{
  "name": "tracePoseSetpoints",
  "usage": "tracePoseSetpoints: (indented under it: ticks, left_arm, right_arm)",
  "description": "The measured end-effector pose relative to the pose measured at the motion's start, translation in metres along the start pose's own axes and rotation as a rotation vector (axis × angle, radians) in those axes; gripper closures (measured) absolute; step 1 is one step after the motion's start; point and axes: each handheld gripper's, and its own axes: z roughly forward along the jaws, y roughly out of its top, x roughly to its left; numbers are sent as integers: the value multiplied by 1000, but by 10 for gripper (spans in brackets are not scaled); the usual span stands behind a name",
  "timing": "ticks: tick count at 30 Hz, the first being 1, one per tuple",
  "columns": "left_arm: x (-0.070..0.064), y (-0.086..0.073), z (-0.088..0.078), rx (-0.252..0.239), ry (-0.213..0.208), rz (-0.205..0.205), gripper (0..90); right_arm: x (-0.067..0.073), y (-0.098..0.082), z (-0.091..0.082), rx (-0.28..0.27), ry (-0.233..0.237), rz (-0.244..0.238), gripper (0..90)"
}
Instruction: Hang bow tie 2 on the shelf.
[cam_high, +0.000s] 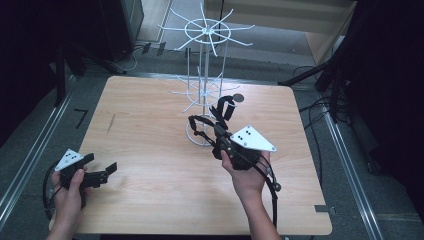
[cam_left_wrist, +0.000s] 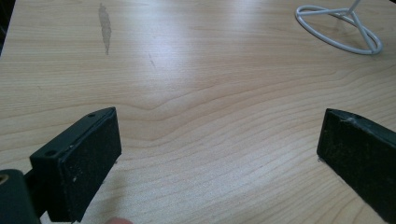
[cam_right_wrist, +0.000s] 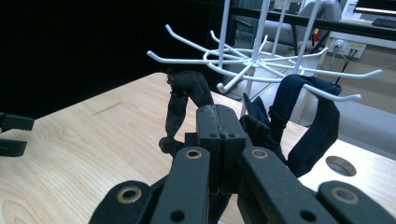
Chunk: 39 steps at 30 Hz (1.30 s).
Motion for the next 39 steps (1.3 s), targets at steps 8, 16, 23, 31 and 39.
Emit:
tracePoseSetpoints:
  ticks: [8, 16, 23, 31, 39]
  left_arm:
    - [0, 0, 0, 3, -1, 0, 2]
    - [0, 0, 0, 3, -3, 0, 2]
    - [0, 0, 0, 2, -2, 1, 2]
    - [0, 0, 0, 0, -3, 0, 2]
    - [0, 0, 0, -1, -5, 0, 2]
  right_arm:
    - [-6, 7, 2, -10, -8, 10, 900]
    - [-14, 5, 12, 1, -23, 41, 900]
    - [-19, 1, 26, 24, -38, 59, 900]
    - [-24, -7, 44, 58, -56, 99, 900]
    - [-26, -18, 50, 84, -55, 102, 900]
